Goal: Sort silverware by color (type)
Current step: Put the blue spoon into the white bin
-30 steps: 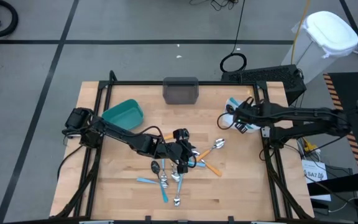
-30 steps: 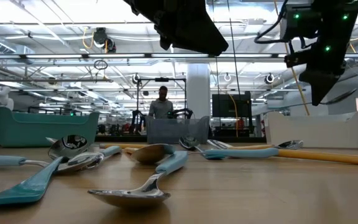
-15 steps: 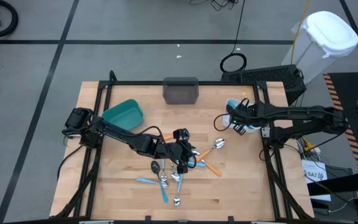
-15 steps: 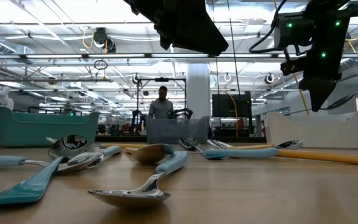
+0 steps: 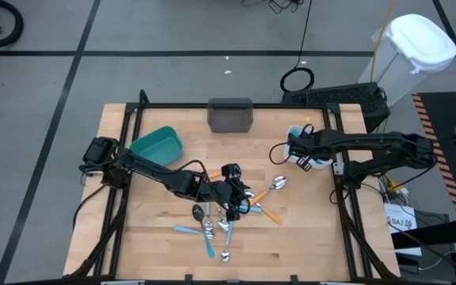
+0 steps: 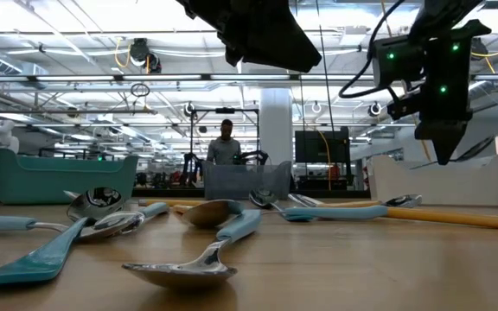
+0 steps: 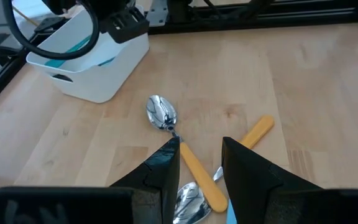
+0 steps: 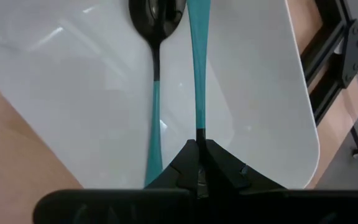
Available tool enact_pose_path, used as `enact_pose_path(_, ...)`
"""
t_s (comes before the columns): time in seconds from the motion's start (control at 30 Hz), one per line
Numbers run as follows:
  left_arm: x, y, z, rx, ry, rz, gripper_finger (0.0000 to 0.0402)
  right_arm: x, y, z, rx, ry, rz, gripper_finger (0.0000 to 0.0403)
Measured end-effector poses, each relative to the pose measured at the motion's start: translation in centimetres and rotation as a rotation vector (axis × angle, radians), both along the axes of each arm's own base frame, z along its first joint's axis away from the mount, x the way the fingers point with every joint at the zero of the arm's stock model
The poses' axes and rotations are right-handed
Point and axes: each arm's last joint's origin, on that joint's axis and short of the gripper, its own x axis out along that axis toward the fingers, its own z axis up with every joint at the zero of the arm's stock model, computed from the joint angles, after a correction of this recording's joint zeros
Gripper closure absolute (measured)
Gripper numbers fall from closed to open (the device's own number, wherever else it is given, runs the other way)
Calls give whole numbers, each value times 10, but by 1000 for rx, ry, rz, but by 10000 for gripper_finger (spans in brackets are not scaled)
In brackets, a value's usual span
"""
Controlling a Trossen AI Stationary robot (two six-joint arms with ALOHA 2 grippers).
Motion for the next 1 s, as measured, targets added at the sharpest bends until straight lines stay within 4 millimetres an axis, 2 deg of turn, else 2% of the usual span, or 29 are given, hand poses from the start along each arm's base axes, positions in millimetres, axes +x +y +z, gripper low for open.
enact_pose_path(0.63,0,0,0,1,1,-1,282,2,-3,-4,19,21,1,392)
enact_pose_path(0.73,0,0,0,1,1,-1,282,2,-3,-4,11,23,-3,378)
enact_pose_path(1.0,0,0,0,5,1,-2,282,1,-3,-4,1,27,-10,308)
